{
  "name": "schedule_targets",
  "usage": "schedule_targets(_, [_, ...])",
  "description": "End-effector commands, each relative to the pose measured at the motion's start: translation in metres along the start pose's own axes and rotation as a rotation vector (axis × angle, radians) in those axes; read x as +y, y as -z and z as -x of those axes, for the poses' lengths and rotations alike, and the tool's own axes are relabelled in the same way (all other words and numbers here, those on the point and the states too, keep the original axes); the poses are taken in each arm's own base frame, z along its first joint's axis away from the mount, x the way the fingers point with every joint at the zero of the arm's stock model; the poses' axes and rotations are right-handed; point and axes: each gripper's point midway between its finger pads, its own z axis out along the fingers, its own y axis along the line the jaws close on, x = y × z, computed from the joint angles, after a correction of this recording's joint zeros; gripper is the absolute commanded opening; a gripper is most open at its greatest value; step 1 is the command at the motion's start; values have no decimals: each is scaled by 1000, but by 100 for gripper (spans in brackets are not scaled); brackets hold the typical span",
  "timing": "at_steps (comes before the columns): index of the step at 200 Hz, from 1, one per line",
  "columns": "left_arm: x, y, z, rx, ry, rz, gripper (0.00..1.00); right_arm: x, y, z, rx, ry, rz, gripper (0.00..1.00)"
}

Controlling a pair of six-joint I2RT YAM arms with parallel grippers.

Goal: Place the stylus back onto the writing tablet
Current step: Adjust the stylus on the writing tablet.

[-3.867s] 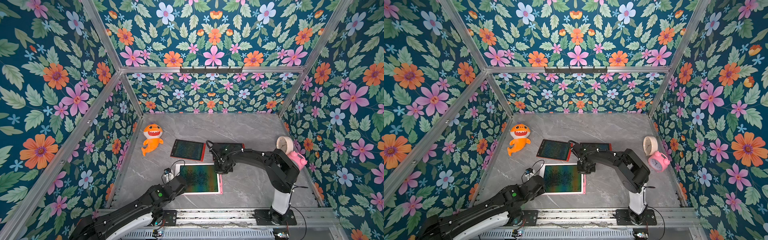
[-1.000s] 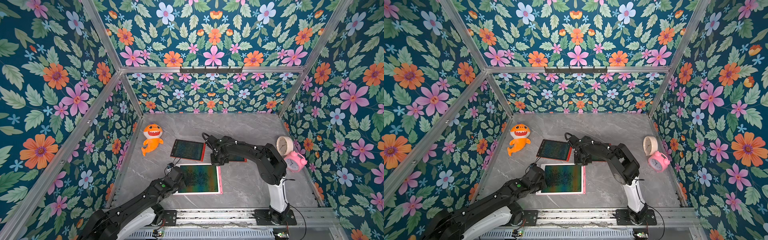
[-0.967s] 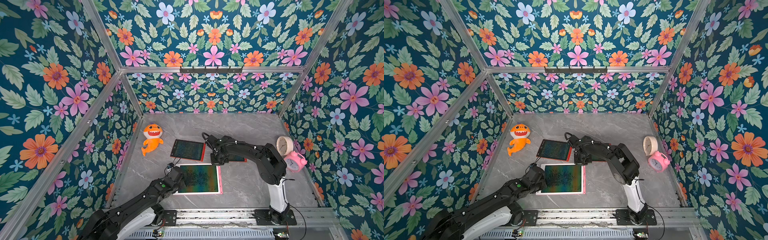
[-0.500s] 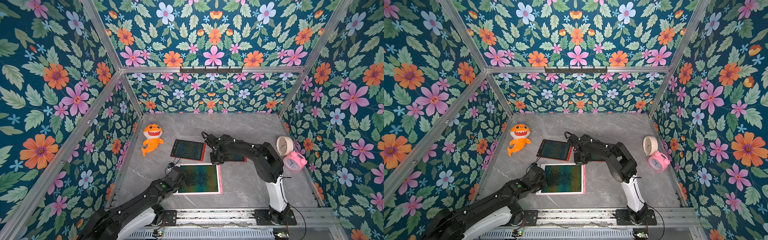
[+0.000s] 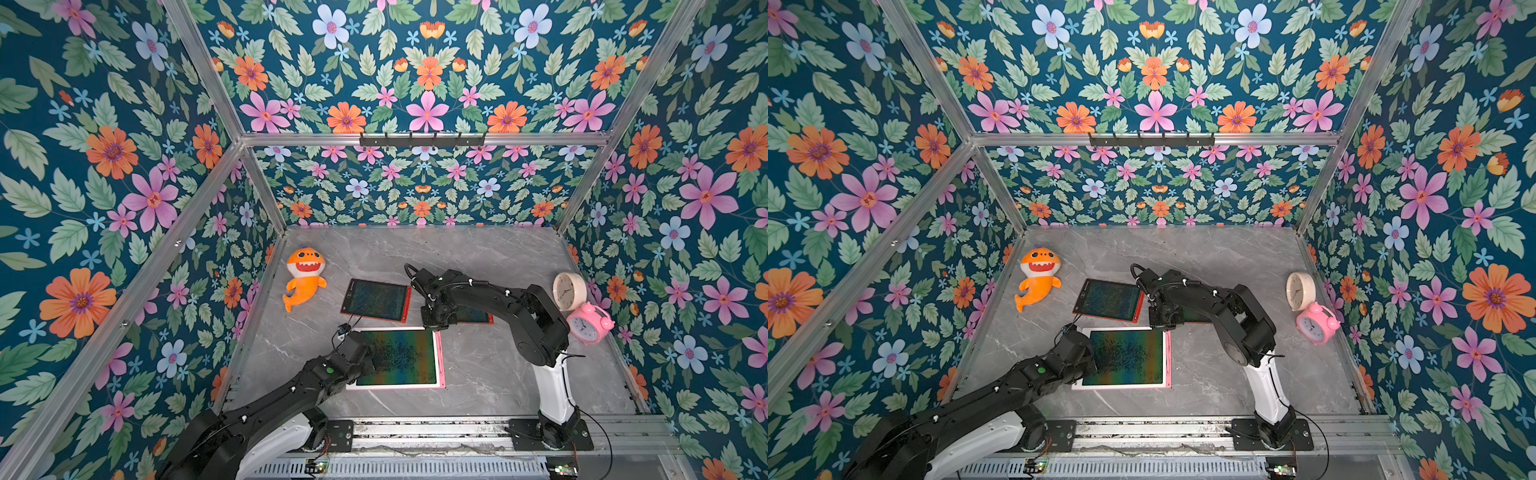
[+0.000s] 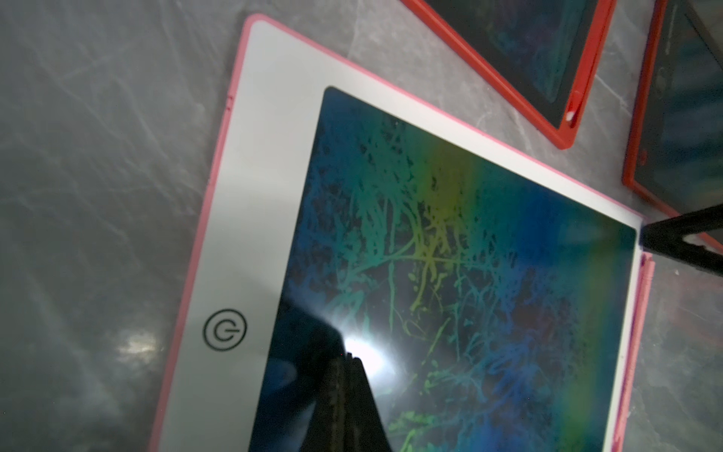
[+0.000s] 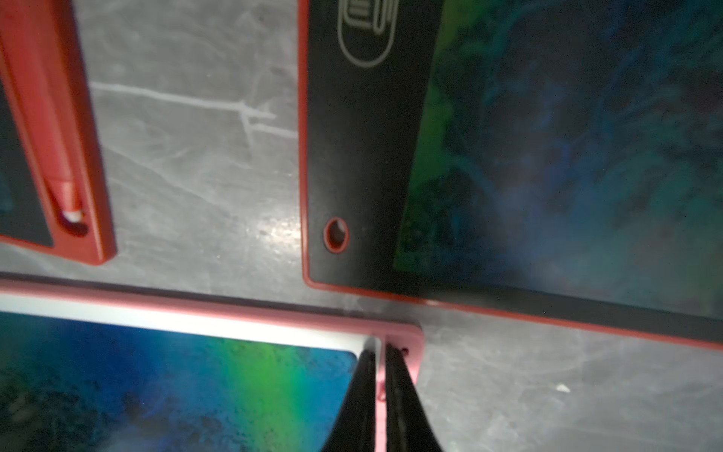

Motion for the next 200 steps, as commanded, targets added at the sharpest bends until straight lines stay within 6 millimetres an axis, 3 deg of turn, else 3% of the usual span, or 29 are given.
schedule_targets(1, [31, 0, -26, 105, -13, 120, 0, -2, 3, -7, 20, 0, -1, 10])
schedule_targets(132, [32, -2, -26, 110, -5, 122, 0, -5, 10, -12, 12, -12, 10, 10])
schedule_targets(162, [28, 5, -16, 69, -8, 126, 0, -6, 21, -12, -13, -14, 4, 11])
schedule_targets(200, [40, 19, 3, 7, 11, 198, 0, -5, 39, -20, -38, -4, 17, 13])
